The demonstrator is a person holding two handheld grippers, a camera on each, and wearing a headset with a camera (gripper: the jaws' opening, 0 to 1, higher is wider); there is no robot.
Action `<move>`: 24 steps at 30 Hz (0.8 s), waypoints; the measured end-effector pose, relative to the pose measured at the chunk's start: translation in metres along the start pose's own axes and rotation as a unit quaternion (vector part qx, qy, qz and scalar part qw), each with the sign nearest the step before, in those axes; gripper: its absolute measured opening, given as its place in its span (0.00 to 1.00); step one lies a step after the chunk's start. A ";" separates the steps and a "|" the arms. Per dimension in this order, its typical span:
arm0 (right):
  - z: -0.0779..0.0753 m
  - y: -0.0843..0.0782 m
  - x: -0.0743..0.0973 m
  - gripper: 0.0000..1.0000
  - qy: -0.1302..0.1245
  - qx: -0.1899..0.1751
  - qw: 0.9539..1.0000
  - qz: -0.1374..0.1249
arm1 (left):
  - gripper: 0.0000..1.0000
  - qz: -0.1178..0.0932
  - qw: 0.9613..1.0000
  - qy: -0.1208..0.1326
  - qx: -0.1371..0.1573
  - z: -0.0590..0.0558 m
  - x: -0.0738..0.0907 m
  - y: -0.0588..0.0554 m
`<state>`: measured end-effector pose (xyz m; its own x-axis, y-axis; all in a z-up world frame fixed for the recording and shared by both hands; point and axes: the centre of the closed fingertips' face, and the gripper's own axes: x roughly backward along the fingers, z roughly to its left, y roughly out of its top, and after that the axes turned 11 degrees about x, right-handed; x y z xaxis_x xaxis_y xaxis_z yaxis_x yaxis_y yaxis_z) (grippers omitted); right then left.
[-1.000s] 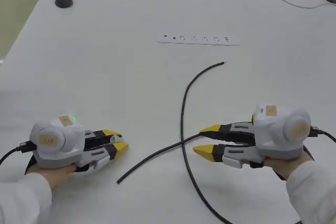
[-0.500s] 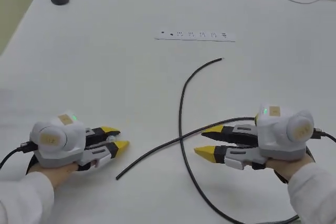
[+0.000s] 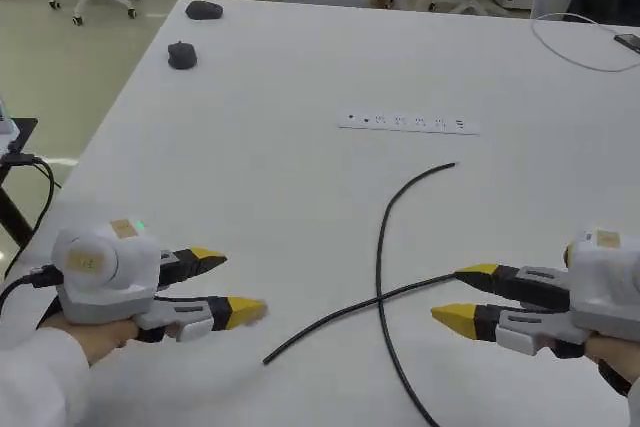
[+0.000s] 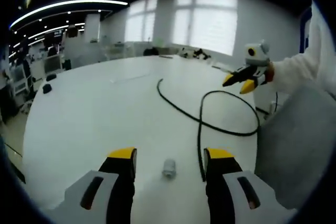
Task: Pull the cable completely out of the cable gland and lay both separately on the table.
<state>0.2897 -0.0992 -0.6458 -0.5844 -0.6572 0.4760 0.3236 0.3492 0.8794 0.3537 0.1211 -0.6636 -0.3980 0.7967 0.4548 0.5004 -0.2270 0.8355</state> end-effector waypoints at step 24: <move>0.035 -0.026 0.126 0.64 -0.096 -0.074 0.992 0.035 | 0.84 -0.067 0.991 0.042 0.106 -0.032 0.144 0.022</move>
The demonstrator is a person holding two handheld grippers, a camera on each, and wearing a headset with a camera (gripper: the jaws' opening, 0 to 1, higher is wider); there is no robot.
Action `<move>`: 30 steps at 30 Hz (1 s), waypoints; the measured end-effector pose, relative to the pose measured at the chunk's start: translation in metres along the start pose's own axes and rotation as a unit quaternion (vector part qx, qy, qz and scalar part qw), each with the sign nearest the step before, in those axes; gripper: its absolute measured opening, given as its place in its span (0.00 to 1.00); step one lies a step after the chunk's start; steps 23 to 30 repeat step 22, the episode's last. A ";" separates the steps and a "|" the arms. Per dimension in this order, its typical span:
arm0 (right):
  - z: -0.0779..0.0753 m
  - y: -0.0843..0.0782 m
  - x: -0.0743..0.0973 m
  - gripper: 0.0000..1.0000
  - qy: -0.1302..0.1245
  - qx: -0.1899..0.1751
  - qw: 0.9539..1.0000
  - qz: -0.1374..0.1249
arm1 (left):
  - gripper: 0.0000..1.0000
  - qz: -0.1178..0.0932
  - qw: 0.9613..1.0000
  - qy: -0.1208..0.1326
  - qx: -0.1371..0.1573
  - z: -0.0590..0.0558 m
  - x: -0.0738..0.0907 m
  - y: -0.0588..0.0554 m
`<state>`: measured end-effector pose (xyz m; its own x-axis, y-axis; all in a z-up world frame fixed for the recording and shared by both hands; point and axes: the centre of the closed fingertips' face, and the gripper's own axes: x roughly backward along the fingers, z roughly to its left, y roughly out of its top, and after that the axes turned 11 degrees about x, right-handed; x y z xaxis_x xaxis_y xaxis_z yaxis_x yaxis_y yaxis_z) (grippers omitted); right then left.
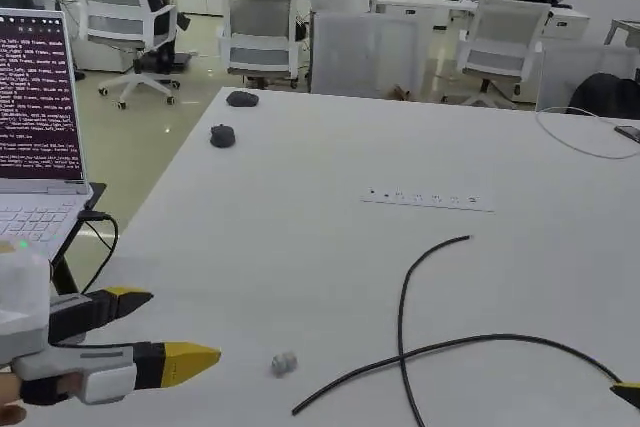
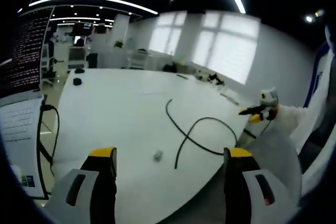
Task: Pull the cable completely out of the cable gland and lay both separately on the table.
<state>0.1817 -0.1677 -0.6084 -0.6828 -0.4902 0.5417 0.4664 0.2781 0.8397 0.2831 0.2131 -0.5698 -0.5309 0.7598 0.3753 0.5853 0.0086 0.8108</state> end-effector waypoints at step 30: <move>0.005 0.000 0.000 0.67 -0.002 -0.008 1.000 0.006 | 0.84 -0.019 1.000 -0.016 0.002 -0.014 0.006 0.002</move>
